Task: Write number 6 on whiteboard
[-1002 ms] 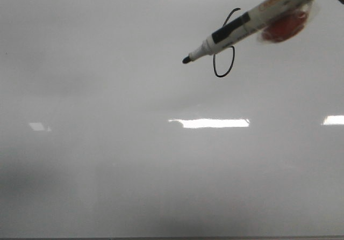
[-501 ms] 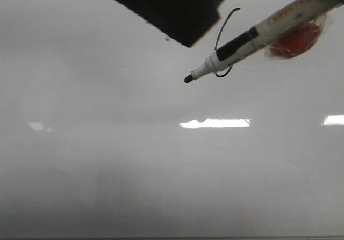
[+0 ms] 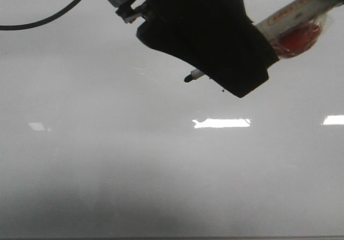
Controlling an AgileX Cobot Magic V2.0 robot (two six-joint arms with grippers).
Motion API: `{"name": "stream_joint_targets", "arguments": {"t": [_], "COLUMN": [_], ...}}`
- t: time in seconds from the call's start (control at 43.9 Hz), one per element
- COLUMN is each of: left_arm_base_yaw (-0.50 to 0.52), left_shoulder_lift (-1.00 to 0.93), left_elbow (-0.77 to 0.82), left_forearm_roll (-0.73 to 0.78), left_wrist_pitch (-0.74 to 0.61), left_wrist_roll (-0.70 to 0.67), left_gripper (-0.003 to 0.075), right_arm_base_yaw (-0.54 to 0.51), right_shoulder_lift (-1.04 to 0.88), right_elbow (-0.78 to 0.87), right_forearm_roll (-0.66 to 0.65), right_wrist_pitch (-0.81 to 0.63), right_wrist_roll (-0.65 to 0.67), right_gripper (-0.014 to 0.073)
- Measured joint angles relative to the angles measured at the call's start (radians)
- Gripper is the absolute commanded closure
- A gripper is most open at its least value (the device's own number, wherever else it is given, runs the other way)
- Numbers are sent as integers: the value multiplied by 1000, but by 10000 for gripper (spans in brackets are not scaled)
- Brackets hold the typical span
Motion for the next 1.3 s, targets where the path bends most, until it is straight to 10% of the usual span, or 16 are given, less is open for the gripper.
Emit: {"name": "stream_joint_targets", "arguments": {"t": [0.296,0.638,0.98,1.299], "left_arm_base_yaw": [-2,-7,117,478], "left_shoulder_lift": [10,10,-2,-87], "left_elbow": [-2,-2,-81,-45], "left_forearm_roll": [0,5,341,690], "left_wrist_pitch": [6,14,204,329], "left_wrist_roll": [47,47,-342,-822], "left_gripper": [724,741,741,741], "right_arm_base_yaw": [0,0,-158,-177], "right_shoulder_lift": [0,0,-91,-110], "right_elbow": [0,0,-61,-61], "right_forearm_roll": [-6,-9,-211,-222], "right_wrist_pitch": [-6,-19,-27,-27], "right_wrist_roll": [-4,-11,262,288], "right_gripper": [596,3,2,2]}}
